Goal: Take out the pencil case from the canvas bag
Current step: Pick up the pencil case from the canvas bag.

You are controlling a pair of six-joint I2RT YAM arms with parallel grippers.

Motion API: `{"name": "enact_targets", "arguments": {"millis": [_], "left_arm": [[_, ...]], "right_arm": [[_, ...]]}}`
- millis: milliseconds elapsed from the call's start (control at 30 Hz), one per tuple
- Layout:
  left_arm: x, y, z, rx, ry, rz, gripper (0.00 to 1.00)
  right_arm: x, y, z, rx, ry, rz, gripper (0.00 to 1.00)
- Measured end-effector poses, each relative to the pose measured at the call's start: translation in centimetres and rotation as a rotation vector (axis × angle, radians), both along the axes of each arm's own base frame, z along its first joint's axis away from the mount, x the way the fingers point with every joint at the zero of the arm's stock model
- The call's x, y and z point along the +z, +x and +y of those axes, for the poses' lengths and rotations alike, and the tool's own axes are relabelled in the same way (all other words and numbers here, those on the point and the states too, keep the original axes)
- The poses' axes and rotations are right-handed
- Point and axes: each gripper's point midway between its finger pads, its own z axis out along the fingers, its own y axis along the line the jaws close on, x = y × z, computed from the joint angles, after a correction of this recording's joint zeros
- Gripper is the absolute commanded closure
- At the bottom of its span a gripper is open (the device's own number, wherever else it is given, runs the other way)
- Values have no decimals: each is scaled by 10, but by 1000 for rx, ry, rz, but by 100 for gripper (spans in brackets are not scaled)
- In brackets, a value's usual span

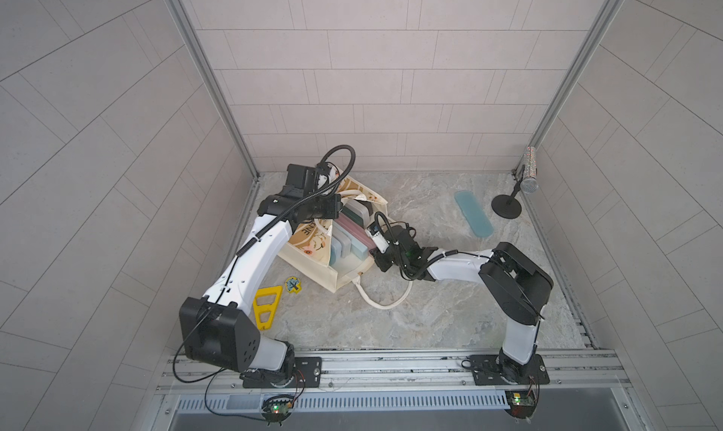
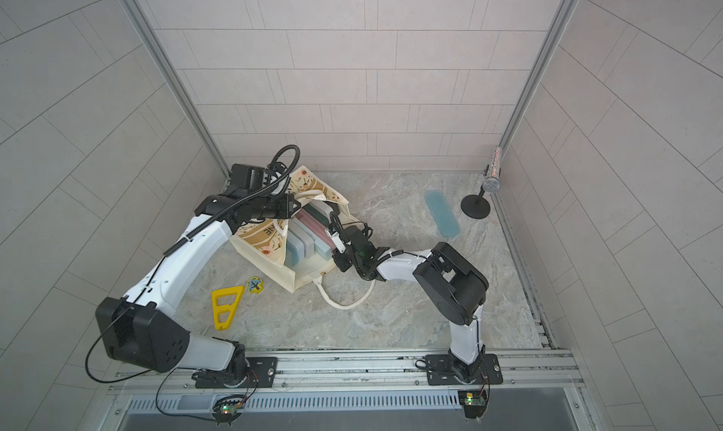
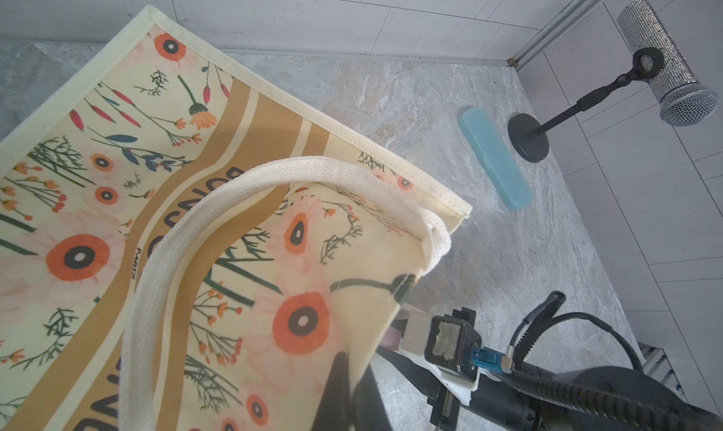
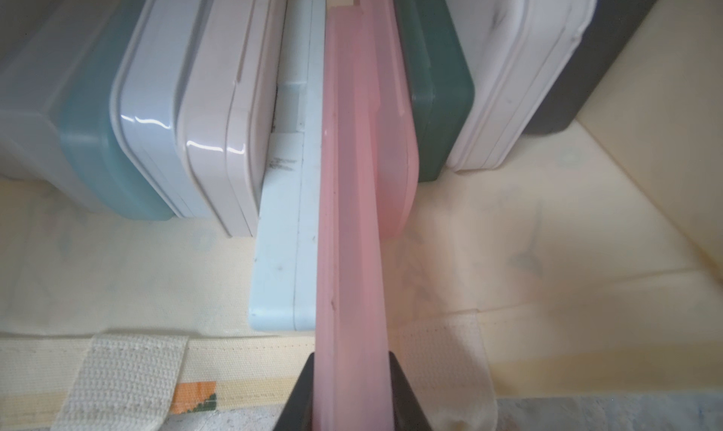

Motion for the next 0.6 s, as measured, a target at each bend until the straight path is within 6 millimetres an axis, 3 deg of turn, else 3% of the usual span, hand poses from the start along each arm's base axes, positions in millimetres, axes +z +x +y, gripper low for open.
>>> {"name": "enact_targets", "arguments": {"millis": [167,367,600], "left_arm": [[0,0,1,2,-1,-1,100],[0,0,1,1,-1,-1,100],[1,1,1,2,-1,-3,100]], "right_arm": [[12,-2,-3,5,-18,-2,86],[45,-5,-7,10,1,-46,86],[70,6,-6,0,-3,-113,86]]}}
